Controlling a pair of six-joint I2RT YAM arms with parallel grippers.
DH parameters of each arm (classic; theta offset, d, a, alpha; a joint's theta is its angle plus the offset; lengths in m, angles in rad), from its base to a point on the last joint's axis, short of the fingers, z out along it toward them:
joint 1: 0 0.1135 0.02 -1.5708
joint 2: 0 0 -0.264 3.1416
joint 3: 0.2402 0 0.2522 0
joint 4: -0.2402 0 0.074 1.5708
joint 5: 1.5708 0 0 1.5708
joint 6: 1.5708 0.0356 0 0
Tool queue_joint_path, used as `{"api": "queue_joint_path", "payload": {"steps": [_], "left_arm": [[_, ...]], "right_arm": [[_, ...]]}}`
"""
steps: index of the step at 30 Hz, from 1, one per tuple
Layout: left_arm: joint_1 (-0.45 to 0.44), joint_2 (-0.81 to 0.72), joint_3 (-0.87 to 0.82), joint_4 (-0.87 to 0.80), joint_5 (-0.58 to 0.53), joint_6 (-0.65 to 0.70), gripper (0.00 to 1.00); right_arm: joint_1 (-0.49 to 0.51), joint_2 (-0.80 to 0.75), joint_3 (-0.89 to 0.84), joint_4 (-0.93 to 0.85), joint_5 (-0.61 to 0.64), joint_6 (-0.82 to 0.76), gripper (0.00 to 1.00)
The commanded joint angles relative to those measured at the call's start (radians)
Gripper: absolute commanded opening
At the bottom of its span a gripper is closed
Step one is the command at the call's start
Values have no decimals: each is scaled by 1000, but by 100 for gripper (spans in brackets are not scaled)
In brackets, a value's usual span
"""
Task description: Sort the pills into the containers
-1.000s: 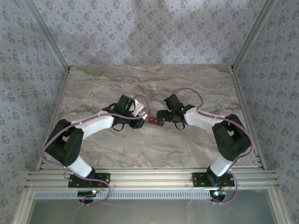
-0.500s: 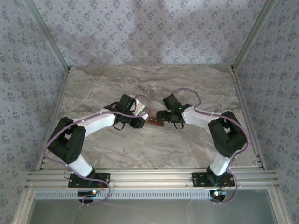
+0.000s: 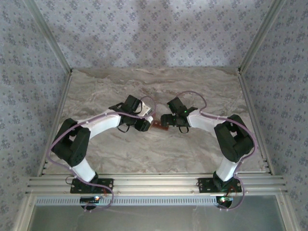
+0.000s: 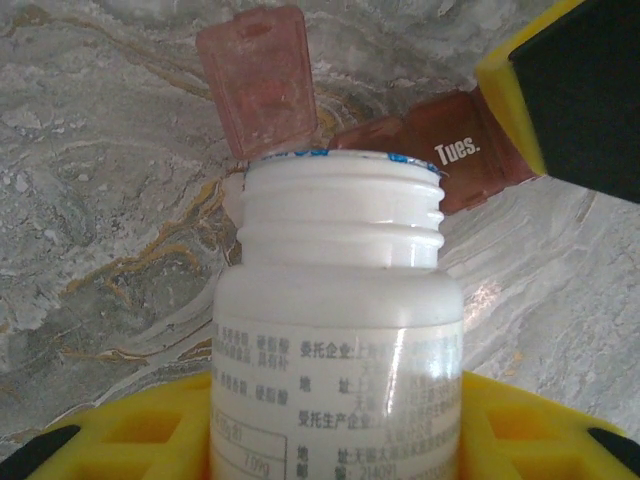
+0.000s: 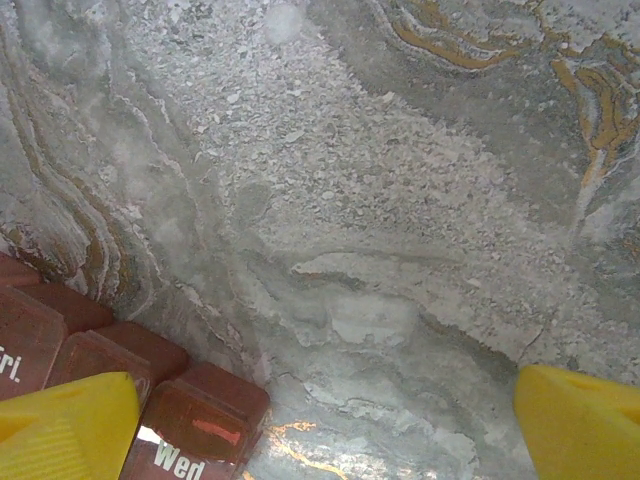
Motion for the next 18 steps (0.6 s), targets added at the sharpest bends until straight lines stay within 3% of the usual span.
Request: {"api": "queue_joint_path", "payload": {"steps": [1, 18], "left_arm": [[-12, 27, 48, -74, 15, 14, 0], [-44, 97, 147, -194, -35, 15, 0]], "right_arm": [[6, 7, 21, -24, 9, 4, 98], [6, 3, 5, -14, 5, 6, 98]]}}
